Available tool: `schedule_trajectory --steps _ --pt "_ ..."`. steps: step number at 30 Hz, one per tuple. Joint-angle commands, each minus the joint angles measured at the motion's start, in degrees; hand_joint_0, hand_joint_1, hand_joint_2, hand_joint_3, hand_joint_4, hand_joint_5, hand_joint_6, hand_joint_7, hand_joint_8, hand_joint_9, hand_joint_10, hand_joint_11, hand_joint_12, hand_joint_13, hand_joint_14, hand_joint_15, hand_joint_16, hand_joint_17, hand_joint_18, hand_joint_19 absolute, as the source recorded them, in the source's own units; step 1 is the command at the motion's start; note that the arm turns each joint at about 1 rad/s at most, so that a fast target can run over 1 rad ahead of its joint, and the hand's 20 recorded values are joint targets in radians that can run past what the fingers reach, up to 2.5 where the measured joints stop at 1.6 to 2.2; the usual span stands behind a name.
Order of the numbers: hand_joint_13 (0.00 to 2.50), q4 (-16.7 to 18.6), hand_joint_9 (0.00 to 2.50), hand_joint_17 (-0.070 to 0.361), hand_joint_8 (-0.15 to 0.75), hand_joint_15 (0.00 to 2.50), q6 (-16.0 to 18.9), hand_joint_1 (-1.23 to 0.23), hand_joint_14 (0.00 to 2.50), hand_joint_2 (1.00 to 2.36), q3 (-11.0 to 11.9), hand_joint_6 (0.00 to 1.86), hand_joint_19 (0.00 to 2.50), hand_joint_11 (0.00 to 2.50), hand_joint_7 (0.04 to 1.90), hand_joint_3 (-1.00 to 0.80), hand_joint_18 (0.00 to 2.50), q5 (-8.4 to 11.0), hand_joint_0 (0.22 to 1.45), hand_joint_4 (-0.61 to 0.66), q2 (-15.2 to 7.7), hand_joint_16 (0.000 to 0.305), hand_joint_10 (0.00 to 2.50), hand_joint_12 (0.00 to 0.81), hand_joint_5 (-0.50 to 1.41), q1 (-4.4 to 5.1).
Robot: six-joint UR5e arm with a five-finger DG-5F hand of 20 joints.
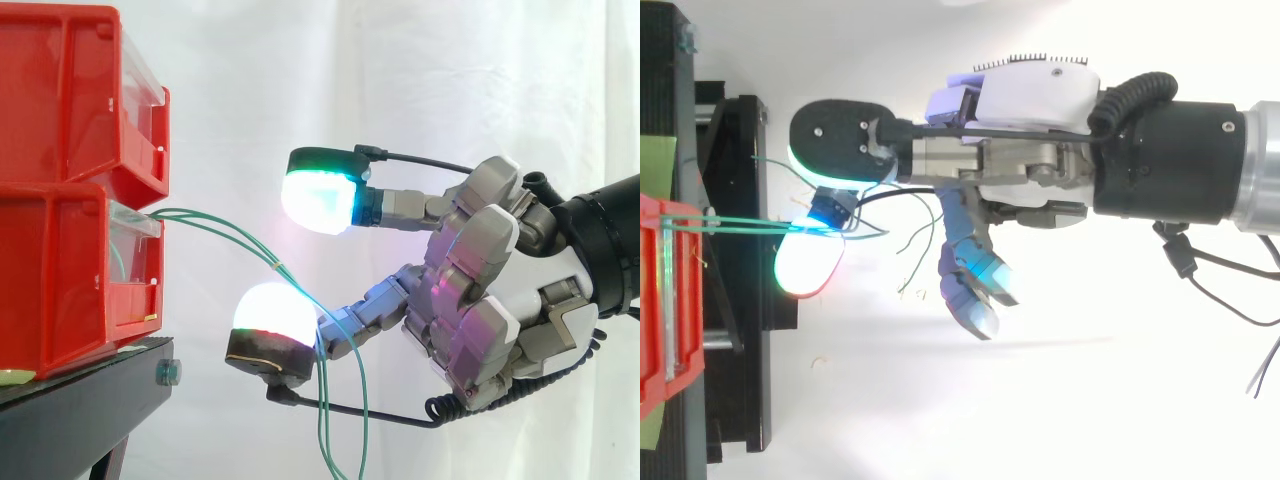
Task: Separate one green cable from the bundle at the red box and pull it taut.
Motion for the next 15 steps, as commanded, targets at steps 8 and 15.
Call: schedule_trajectory --steps 8,15 --pt "1.80 -0.17 2.18 0.160 0.197 0.64 0.00 -0.32 0.02 1.00 -0.01 0.50 0.39 0.50 1.20 -0.50 1.90 -0.17 0.61 0.09 0.00 0.071 0.02 0.427 0.13 -0.04" --pt "1.79 -0.61 2.17 0.157 0.219 0.63 0.00 -0.56 0.02 1.01 -0.10 0.50 0.39 0.52 1.20 -0.35 1.85 -0.17 0.69 0.09 0.00 0.070 0.02 0.435 0.14 -0.04"
